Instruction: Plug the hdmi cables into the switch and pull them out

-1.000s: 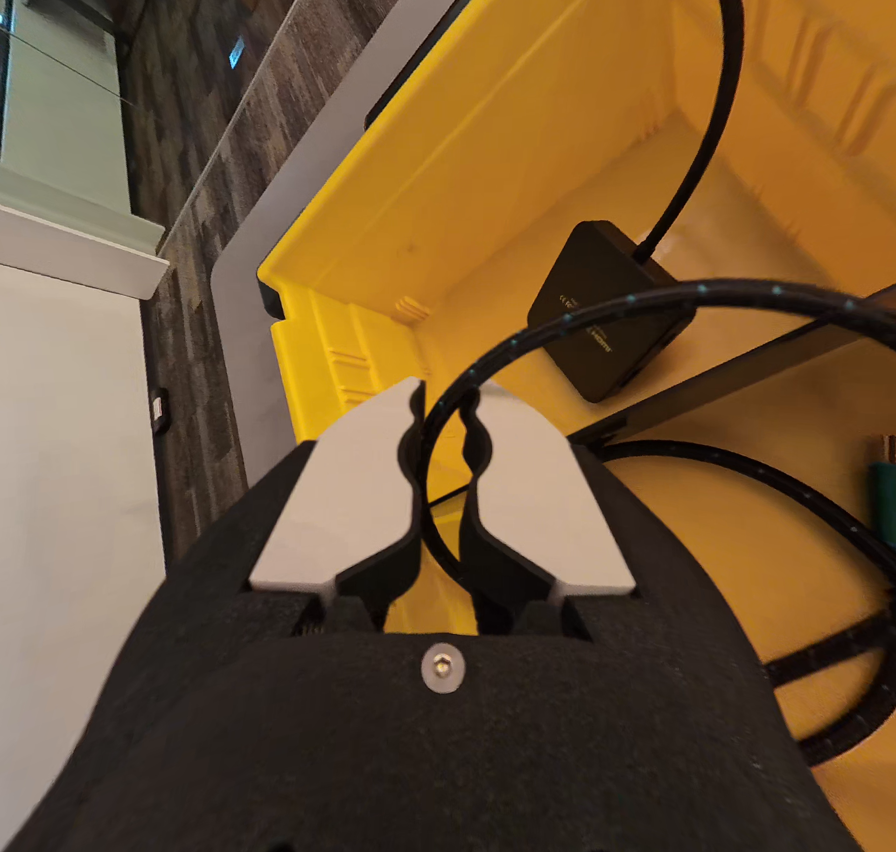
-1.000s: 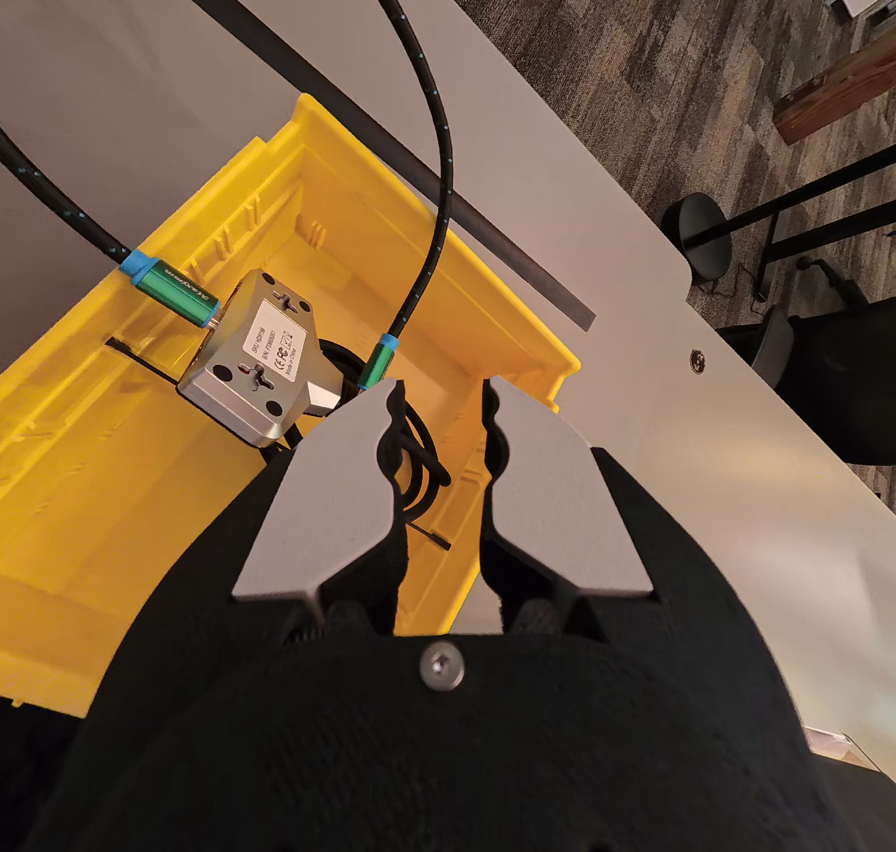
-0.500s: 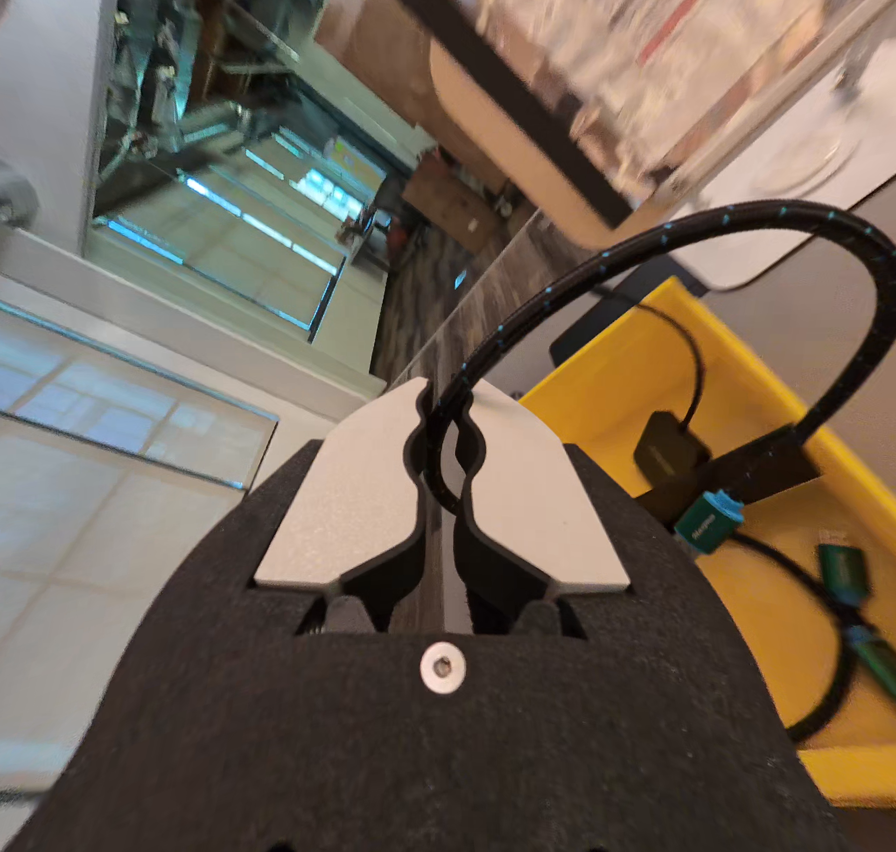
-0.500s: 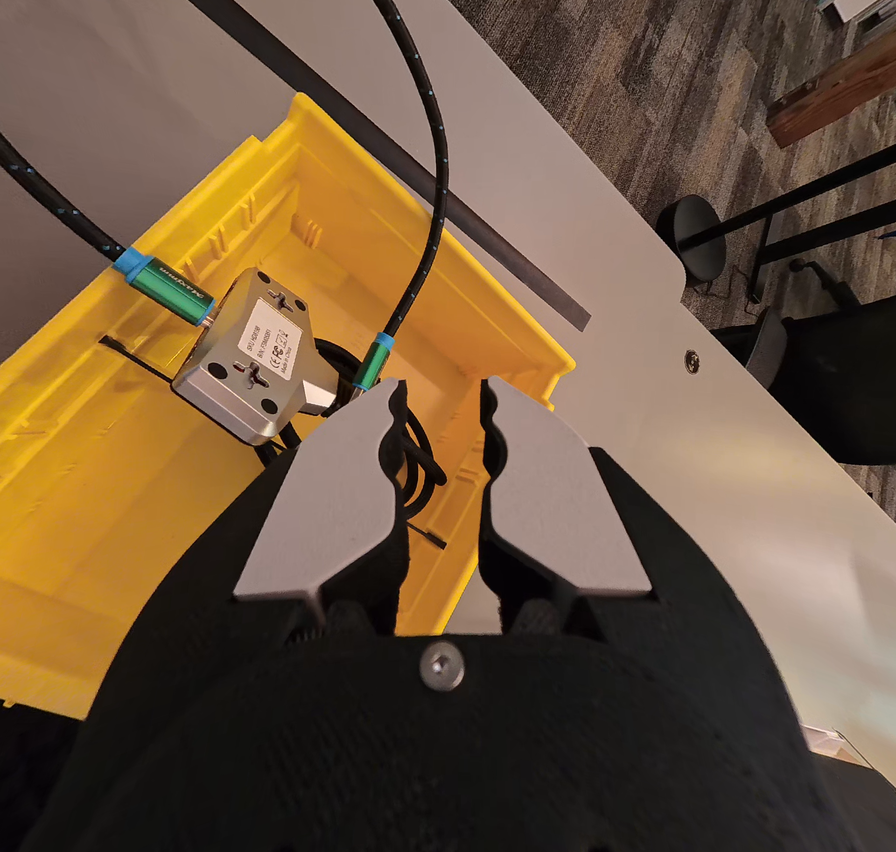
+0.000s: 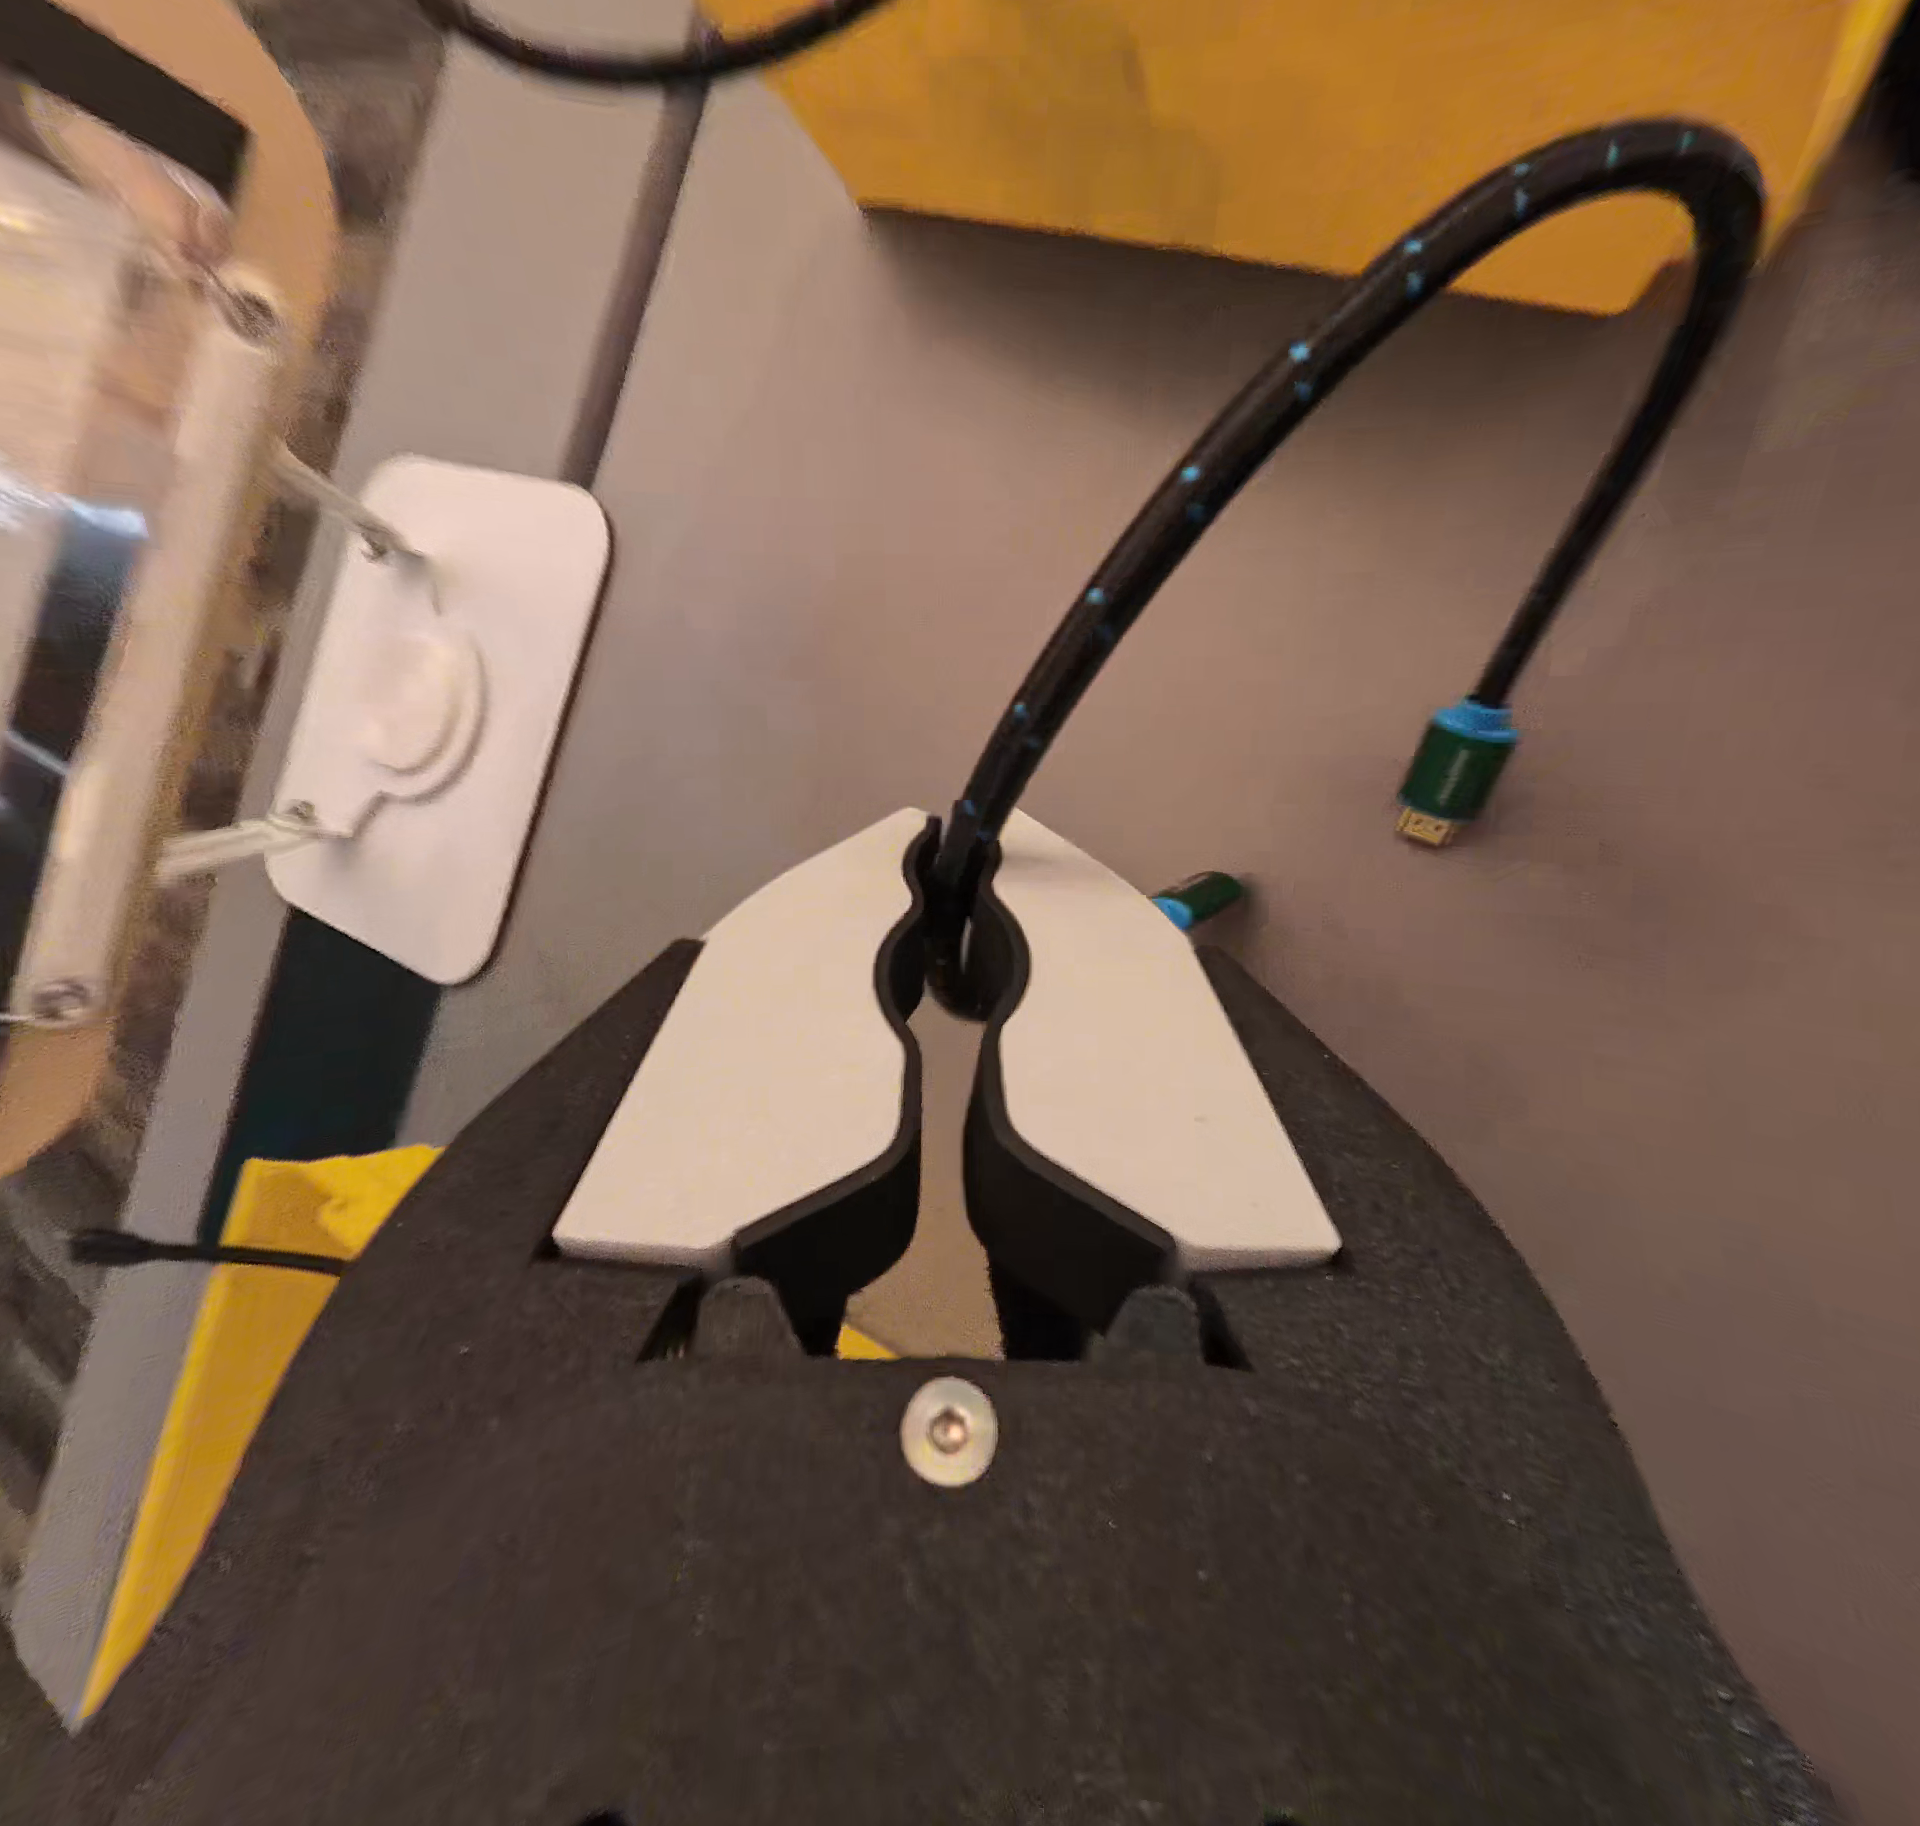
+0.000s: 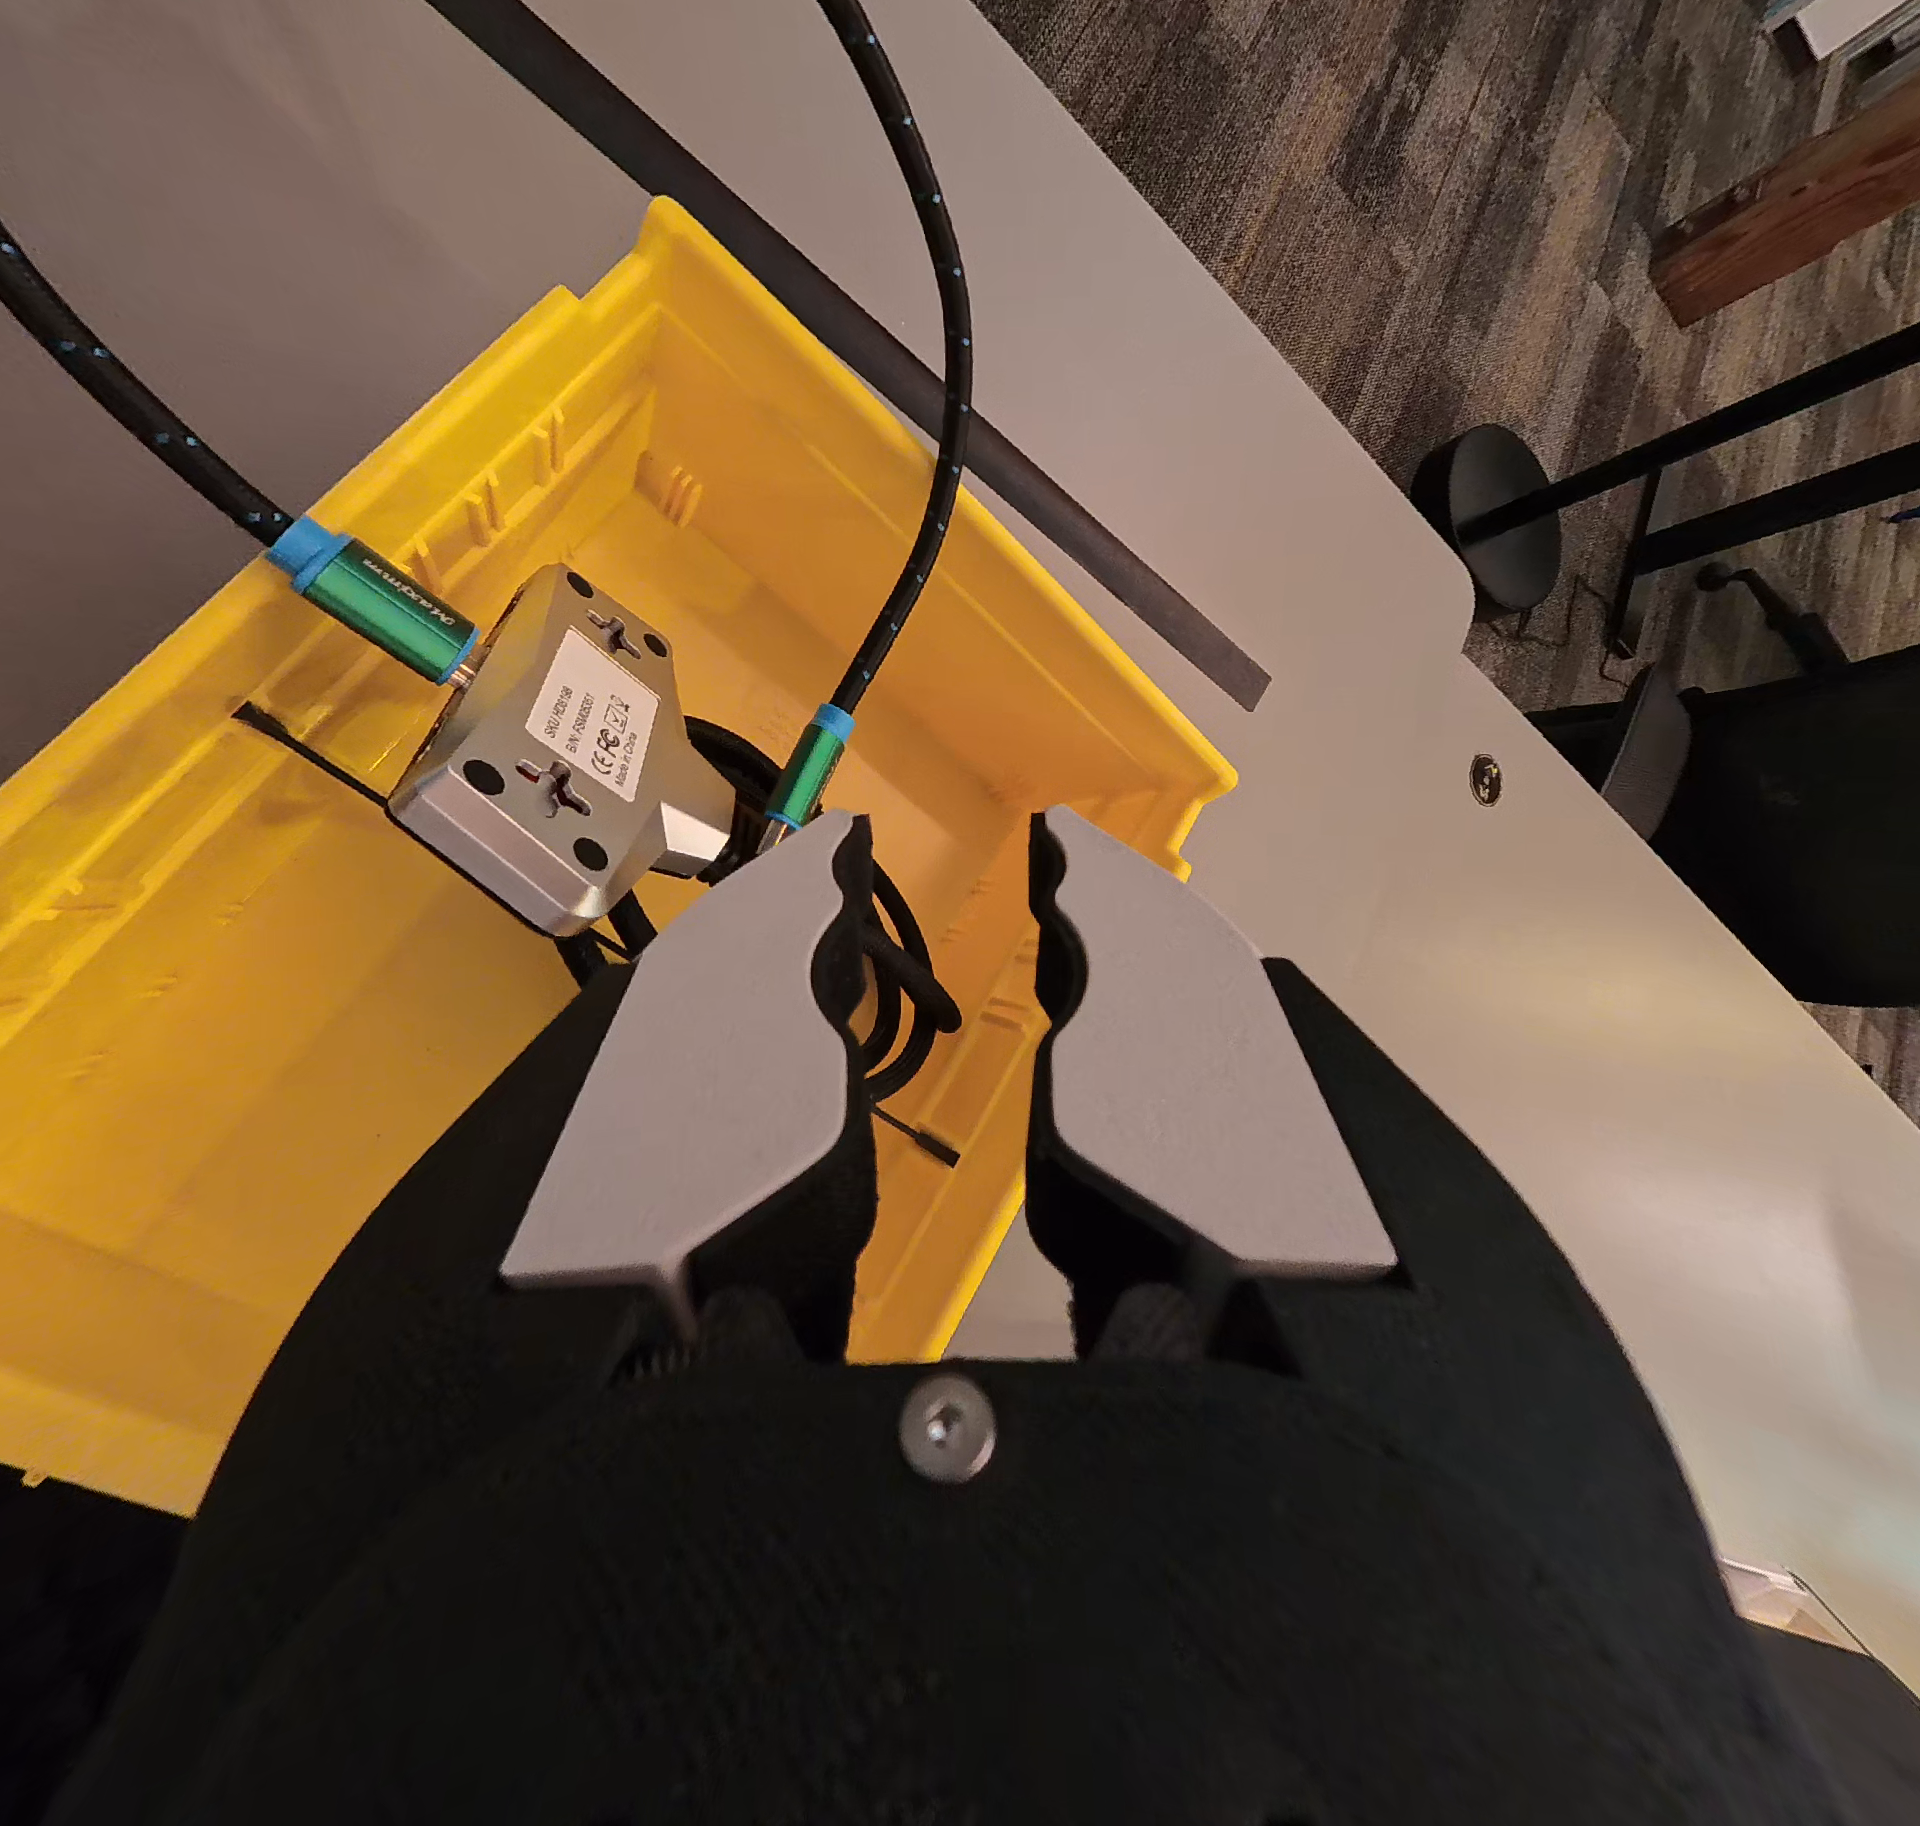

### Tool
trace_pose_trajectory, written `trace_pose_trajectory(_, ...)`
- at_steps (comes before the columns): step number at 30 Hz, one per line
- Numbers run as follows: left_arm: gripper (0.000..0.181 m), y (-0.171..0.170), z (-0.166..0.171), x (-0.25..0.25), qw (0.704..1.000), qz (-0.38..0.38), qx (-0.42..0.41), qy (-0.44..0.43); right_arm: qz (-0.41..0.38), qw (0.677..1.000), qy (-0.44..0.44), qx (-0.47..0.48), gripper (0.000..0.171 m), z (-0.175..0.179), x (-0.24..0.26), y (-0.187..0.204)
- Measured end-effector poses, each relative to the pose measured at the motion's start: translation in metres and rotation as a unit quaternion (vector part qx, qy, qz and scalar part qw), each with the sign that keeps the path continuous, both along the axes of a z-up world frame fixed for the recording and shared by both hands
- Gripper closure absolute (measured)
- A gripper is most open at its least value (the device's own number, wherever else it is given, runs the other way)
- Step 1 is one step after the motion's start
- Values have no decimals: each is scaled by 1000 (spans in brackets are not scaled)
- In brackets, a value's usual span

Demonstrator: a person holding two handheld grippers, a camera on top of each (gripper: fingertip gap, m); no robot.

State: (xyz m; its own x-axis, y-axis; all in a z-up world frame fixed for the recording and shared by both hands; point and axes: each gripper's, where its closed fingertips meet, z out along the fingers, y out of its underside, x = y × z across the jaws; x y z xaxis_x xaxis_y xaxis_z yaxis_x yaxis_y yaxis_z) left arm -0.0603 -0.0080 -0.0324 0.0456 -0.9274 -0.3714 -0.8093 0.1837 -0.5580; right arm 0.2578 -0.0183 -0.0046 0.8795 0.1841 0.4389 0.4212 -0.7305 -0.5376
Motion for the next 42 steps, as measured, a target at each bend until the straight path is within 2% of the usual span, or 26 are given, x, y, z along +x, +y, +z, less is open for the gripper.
trace_pose_trajectory(3,180,22,-23,9,998,57,-15,0,1,1000,4,-3,141,-1,0,-1)
trace_pose_trajectory(7,181,26,-36,18,993,81,-81,-33,3,1000,3,-8,141,-4,0,1)
trace_pose_trajectory(11,181,28,-62,21,983,113,-145,-15,5,1000,1,-15,141,-8,-1,2)
trace_pose_trajectory(18,180,22,-84,33,971,116,-209,-19,7,1000,-2,-26,141,-12,-1,3)
trace_pose_trajectory(23,164,26,-68,27,969,117,-214,-36,6,1000,-1,-22,141,-11,0,3)
trace_pose_trajectory(27,159,24,-28,17,977,105,-175,-69,6,1000,-1,-23,141,-10,0,2)
trace_pose_trajectory(31,154,44,41,-23,976,143,-77,-145,9,1000,-3,-19,141,-8,-2,2)
trace_pose_trajectory(34,142,85,78,-88,955,225,46,-190,15,1000,-5,-20,141,-8,-7,4)
trace_pose_trajectory(36,140,112,75,-127,941,258,97,-194,23,999,-9,-26,141,-11,-12,5)
trace_pose_trajectory(39,136,143,43,-153,935,289,37,-204,31,999,-16,-35,141,-14,-17,8)
trace_pose_trajectory(42,136,158,11,-156,937,294,-10,-187,29,999,-16,-35,141,-15,-17,8)
